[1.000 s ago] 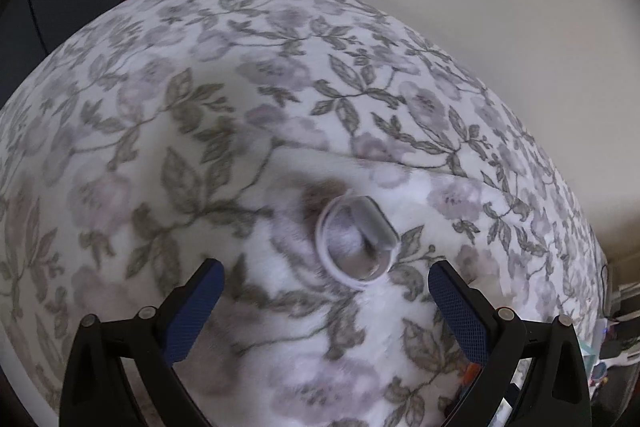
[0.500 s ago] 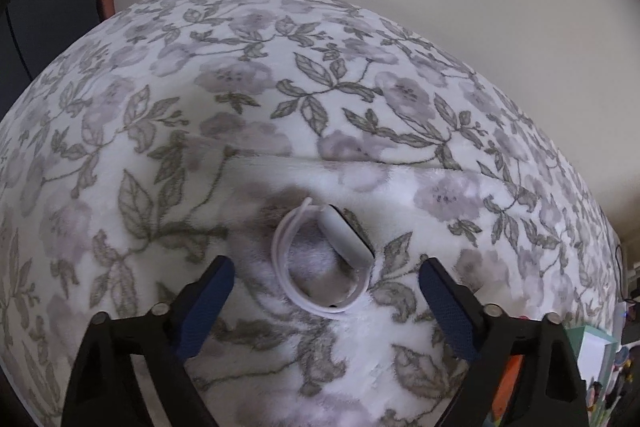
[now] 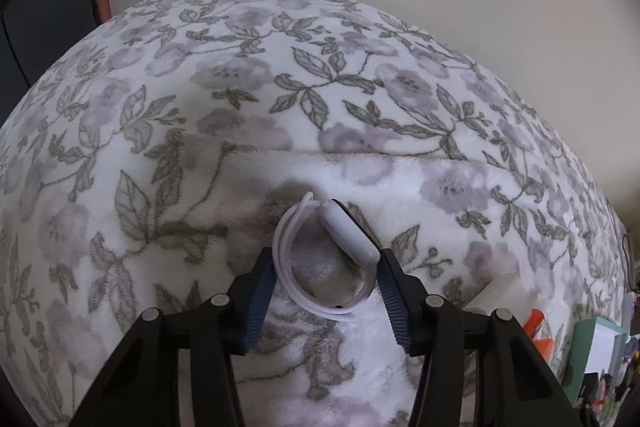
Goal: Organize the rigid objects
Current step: 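Close the left gripper on the watch band while the right gripper grasps the fidget toy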
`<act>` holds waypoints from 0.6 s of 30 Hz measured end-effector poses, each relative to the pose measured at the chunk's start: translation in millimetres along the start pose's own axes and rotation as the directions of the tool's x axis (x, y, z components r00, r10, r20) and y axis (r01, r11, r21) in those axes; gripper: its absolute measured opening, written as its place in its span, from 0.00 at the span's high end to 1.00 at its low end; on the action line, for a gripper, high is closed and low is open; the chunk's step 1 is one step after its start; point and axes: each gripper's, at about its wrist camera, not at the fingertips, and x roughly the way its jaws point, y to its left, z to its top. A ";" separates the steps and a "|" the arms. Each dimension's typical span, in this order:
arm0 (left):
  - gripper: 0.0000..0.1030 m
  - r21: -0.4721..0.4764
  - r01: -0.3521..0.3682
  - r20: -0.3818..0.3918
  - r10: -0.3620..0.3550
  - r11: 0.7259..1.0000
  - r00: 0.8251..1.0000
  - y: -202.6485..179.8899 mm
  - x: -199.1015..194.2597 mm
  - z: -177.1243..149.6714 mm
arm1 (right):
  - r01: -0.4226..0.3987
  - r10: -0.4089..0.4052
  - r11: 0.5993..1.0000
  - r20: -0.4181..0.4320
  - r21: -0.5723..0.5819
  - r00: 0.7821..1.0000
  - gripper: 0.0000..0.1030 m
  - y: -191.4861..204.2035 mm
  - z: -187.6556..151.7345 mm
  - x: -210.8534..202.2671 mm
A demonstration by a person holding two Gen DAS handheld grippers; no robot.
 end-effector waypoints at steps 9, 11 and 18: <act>0.48 0.054 -0.029 -0.048 0.031 0.998 0.998 -4.8 -2.0 -2.6 | 0.009 -0.009 1.000 0.021 -0.019 1.000 0.20 5.6 -0.2 0.6; 0.48 0.064 -0.037 -0.056 0.040 0.997 0.998 -5.6 -2.6 -3.2 | 0.014 -0.014 1.000 0.027 -0.020 1.000 0.26 6.5 0.5 0.7; 0.48 0.084 -0.054 -0.077 0.060 0.995 0.995 -5.8 -5.8 -7.8 | 0.006 -0.004 0.999 0.039 -0.044 0.999 0.49 12.0 -0.7 -3.1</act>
